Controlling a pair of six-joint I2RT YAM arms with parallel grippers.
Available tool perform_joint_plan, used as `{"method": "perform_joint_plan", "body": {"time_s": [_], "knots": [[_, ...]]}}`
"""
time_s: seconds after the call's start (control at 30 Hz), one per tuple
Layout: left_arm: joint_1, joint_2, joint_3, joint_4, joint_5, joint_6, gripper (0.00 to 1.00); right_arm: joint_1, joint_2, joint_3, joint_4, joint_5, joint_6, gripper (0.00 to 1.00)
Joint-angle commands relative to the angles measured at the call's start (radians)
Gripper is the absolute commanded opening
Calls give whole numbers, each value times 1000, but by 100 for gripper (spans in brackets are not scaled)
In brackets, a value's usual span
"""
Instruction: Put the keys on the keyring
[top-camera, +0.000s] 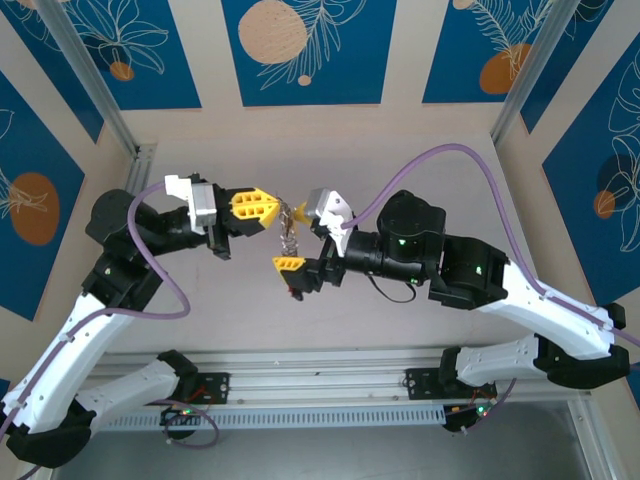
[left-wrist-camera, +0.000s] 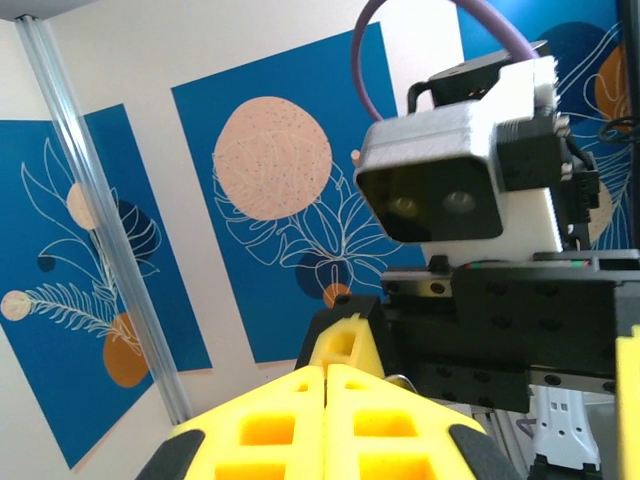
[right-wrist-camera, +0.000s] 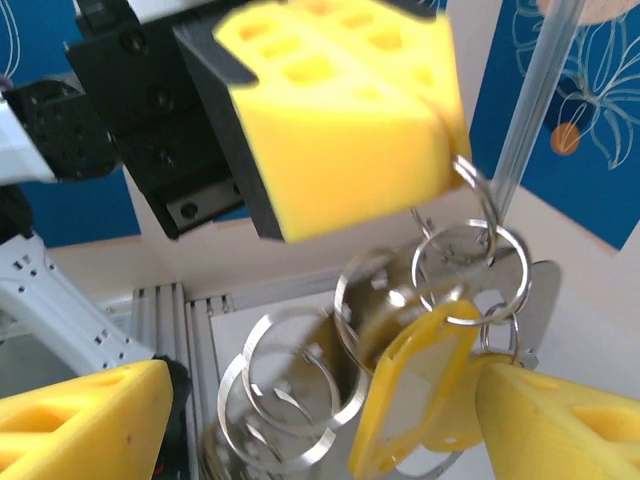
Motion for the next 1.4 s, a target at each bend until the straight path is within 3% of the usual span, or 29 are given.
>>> {"method": "perform_joint_plan", "body": {"time_s": [0.0, 0.17, 0.27, 0.4, 0.63, 0.73, 0.9, 1.07, 1.27, 1.37], "knots": [[-6, -12, -9, 79, -45, -9, 0, 8, 4, 8, 72, 73, -9, 80], [-7, -15, -35, 132, -35, -44, 0, -7, 62, 63, 21, 135, -5, 79], [-7, -18, -35, 136, -26, -50, 0, -36, 80, 66, 3, 138, 10, 68], [-7, -25, -40, 136, -25, -52, 0, -65, 80, 54, -1, 115, 20, 46], [-7, -30, -74, 205, -23, -91, 0, -77, 56, 30, 10, 109, 19, 18], [-7, -26, -96, 265, -20, -125, 0, -79, 54, 32, 11, 105, 15, 0], [-6, -22, -99, 246, -41, -122, 0, -80, 33, 17, 29, 125, -16, 0], [-7, -13, 1, -13, -78, -36, 0, -80, 21, 16, 6, 162, -75, 0], [-7, 49, 303, -566, -215, 142, 36, -80, 18, 43, -34, 208, -156, 0], [-7, 118, 504, -846, -287, 205, 41, -81, 17, 55, -54, 221, -184, 0]]}}
